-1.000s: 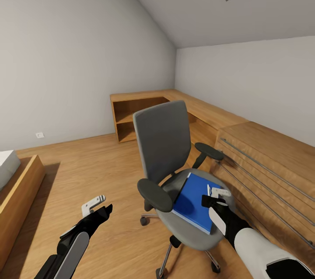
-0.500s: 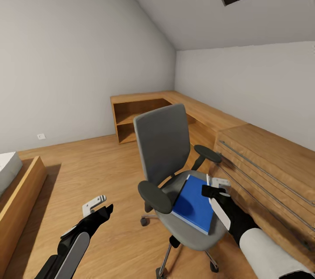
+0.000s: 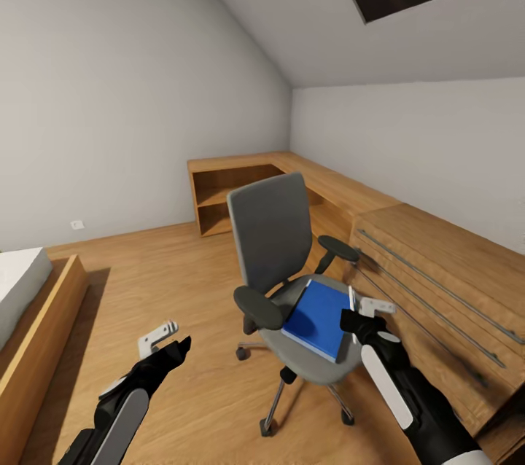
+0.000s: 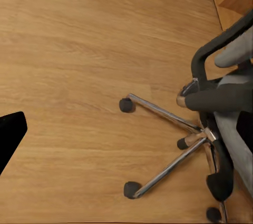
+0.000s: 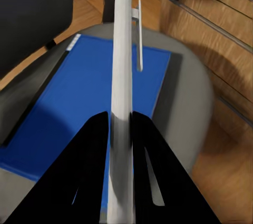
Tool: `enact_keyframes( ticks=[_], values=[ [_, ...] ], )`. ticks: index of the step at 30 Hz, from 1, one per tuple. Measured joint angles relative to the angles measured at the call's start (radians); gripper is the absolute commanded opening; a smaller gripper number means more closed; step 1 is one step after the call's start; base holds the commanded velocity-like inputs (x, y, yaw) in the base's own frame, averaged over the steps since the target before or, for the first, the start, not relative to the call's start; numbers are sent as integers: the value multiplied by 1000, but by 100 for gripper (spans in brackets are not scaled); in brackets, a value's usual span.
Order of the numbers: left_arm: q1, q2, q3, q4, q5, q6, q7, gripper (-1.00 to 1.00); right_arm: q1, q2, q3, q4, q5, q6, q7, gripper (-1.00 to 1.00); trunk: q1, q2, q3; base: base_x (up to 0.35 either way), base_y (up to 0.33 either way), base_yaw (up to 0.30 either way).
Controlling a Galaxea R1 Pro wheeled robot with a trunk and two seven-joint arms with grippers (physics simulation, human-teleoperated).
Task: In the bedroom, organize the workspace by keeping the computer under the desk, ensuring the monitor is on the desk, placing the keyboard on the desk next to the monitor, placing the mouse on the desk next to the keyboard, moving the folder from the swivel chair onto the desk next to the mouse, stacking the notebook on top of the folder with the pen on top of the notebook, and positioning the swivel chair next to the desk.
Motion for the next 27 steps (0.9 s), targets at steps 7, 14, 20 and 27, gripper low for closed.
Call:
enact_keyframes(
  ticks=[7, 14, 20, 27],
  values=[
    [48, 3, -95, -84, -3, 0, 76, 100, 10, -2, -9, -41, -7, 24, -7, -100, -27, 49, 22, -16, 0, 0],
    [53, 3, -185, -96, -3, -3, 171, 100, 45, -1, -72, -140, -7, 49, -8, -100, -54, 98, 44, -1, 0, 0],
    [53, 1, -252, -89, -2, -4, 242, 100, 49, -1, -113, -152, -62, 51, -9, -100, -77, 140, 64, 0, 0, -86],
    [53, -1, -259, -88, -2, -1, 241, 100, 50, -2, -154, -151, -68, 53, -9, -100, -104, 189, 86, 0, 0, -100]
  ],
)
